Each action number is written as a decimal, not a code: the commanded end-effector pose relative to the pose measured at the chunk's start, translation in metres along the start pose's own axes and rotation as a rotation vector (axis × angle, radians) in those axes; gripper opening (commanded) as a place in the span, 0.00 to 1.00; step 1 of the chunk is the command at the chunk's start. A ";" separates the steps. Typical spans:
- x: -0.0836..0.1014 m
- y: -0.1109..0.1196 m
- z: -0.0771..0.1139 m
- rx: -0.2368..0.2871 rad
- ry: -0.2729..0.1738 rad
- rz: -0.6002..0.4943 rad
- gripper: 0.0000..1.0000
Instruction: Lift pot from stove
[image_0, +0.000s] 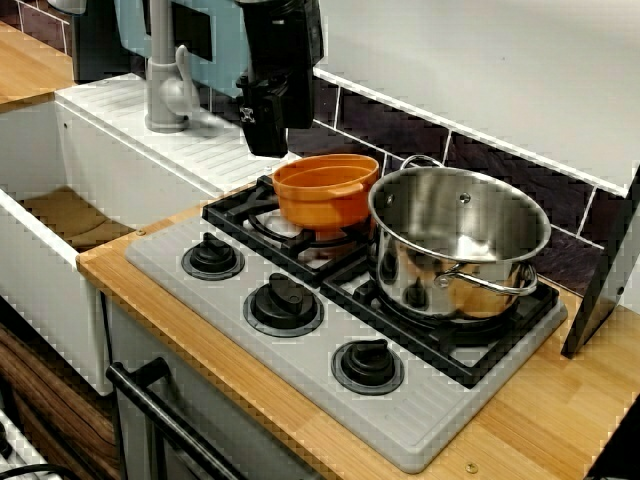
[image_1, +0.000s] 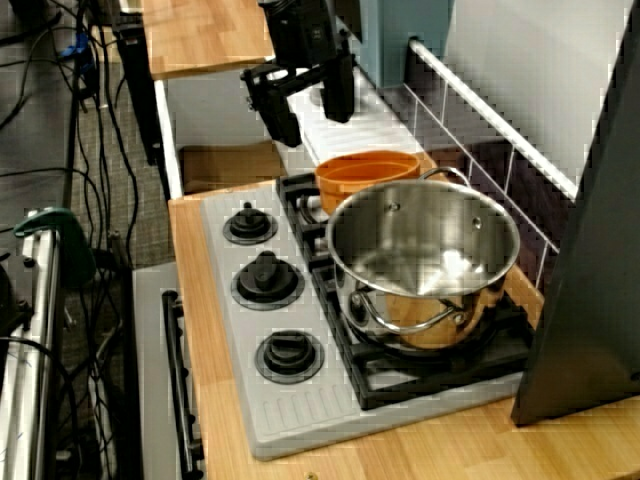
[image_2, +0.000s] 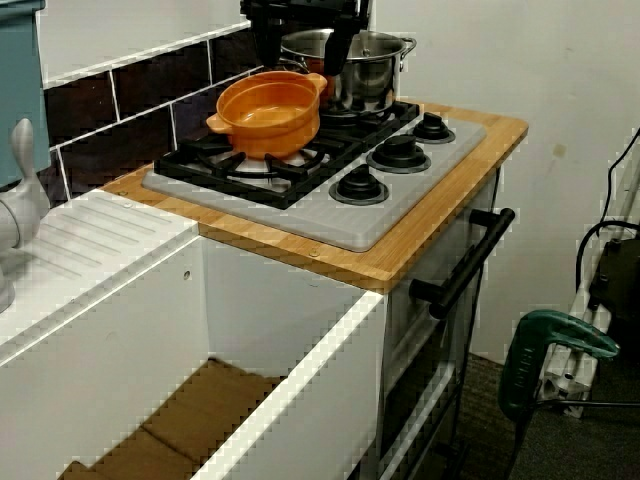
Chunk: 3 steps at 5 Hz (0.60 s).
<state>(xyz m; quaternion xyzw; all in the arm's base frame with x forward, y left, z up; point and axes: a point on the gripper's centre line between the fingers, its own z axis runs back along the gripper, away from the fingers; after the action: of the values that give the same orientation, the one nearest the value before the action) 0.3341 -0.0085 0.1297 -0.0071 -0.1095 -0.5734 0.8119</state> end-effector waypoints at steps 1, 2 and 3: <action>0.002 0.004 0.010 0.033 -0.008 -0.006 1.00; 0.003 -0.005 -0.008 0.075 0.015 -0.018 1.00; 0.007 -0.003 -0.016 0.064 0.023 -0.007 1.00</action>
<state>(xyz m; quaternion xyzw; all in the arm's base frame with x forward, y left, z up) 0.3325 -0.0187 0.1052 0.0165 -0.1060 -0.5713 0.8137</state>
